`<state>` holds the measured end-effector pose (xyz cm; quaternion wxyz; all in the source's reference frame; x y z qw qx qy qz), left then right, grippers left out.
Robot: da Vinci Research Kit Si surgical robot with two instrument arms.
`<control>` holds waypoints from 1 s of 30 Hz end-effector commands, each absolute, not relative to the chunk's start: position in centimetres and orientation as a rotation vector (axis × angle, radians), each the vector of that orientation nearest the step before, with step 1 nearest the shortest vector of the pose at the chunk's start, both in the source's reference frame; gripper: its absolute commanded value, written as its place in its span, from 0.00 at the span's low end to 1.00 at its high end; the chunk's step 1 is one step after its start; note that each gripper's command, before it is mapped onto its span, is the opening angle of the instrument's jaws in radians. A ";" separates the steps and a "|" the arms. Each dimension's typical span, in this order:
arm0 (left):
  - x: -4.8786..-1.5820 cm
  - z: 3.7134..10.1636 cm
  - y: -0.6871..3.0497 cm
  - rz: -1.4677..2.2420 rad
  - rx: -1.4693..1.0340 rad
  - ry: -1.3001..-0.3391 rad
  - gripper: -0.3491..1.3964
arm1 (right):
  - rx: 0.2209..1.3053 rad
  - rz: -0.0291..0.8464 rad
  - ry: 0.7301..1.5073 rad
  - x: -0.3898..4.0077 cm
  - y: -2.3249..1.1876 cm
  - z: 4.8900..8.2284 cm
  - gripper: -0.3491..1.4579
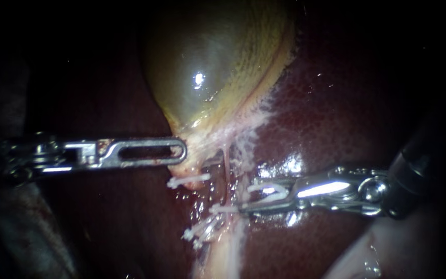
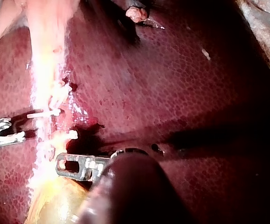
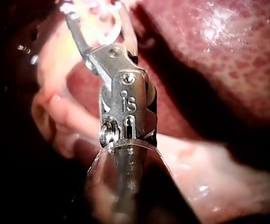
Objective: Clipping second clip right tube
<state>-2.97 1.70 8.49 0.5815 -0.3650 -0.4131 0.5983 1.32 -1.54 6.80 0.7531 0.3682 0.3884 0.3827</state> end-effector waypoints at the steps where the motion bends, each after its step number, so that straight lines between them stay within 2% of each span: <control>1: -2.97 8.47 1.69 1.397 -0.852 -0.966 0.00 | 0.804 0.836 0.845 1.33 -1.54 6.82 0.50; 30: -2.97 8.29 1.64 1.389 -0.846 -0.970 0.00 | 0.816 0.816 0.846 1.59 -1.61 7.26 0.46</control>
